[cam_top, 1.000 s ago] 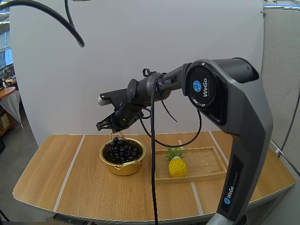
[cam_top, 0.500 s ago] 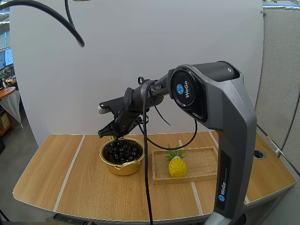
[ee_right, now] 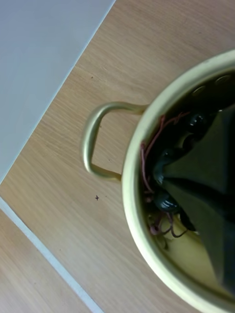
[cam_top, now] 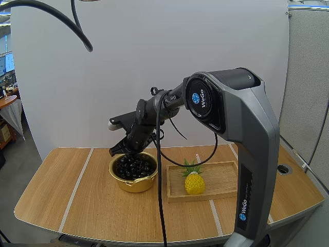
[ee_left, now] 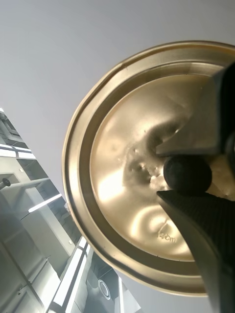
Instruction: Open the pot, put the grape inside, and close it
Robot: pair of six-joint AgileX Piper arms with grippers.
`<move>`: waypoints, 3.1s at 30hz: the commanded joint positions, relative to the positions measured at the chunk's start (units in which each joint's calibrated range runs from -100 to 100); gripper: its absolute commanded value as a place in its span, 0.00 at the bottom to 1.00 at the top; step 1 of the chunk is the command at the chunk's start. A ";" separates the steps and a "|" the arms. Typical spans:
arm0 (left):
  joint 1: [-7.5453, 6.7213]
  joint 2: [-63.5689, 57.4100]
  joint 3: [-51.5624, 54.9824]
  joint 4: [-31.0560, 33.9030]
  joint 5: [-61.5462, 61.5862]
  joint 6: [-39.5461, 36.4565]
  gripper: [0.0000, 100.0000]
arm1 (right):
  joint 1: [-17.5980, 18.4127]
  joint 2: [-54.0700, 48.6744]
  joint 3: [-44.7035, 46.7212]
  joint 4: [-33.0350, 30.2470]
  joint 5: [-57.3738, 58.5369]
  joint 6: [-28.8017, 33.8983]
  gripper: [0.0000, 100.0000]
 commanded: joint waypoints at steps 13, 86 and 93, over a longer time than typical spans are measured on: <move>-0.21 -0.37 -0.52 0.08 -1.51 -0.54 0.00 | 0.06 3.08 2.04 -1.90 4.42 0.01 0.00; -0.21 -0.37 -0.52 -0.02 -1.51 -0.54 0.00 | -0.82 -101.94 33.22 -11.71 56.79 7.86 0.00; -0.21 -0.37 -0.52 0.21 17.35 -0.54 0.00 | -1.78 -105.68 35.62 -12.20 56.79 7.86 0.00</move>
